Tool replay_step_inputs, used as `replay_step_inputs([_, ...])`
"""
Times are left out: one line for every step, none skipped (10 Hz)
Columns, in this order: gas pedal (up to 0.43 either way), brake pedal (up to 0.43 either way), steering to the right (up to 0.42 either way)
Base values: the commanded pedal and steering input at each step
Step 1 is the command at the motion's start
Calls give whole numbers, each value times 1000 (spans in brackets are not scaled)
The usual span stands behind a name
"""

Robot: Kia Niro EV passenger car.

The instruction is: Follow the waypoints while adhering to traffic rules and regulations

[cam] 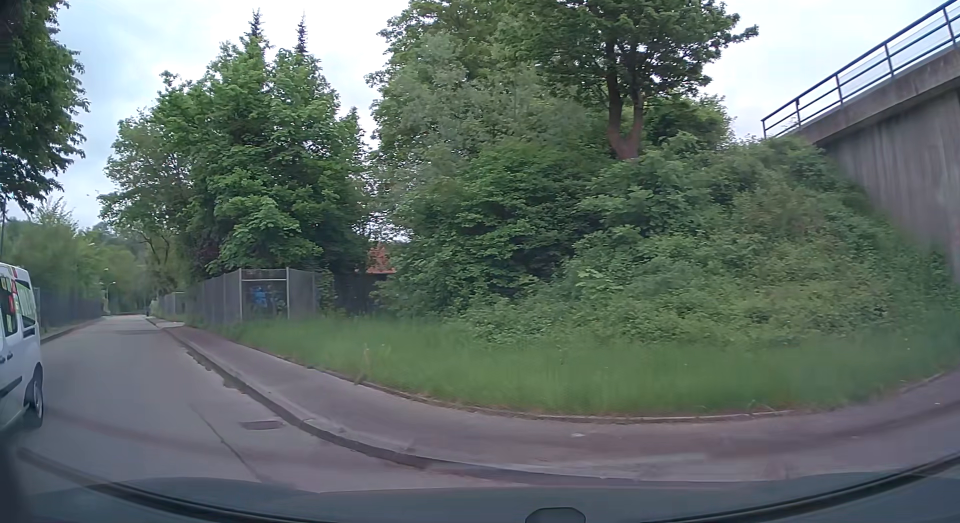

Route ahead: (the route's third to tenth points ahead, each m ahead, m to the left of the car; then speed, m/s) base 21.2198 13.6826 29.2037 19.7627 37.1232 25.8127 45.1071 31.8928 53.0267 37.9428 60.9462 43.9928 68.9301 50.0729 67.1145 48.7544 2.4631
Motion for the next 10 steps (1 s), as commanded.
replay_step_inputs([0,0,-625])
replay_step_inputs([0,0,-608])
replay_step_inputs([8,0,-580])
replay_step_inputs([8,0,-561])
replay_step_inputs([8,0,-544])
replay_step_inputs([8,0,-523])
replay_step_inputs([8,0,-496])
replay_step_inputs([8,0,-475])
replay_step_inputs([8,0,-447])
replay_step_inputs([8,0,-433])
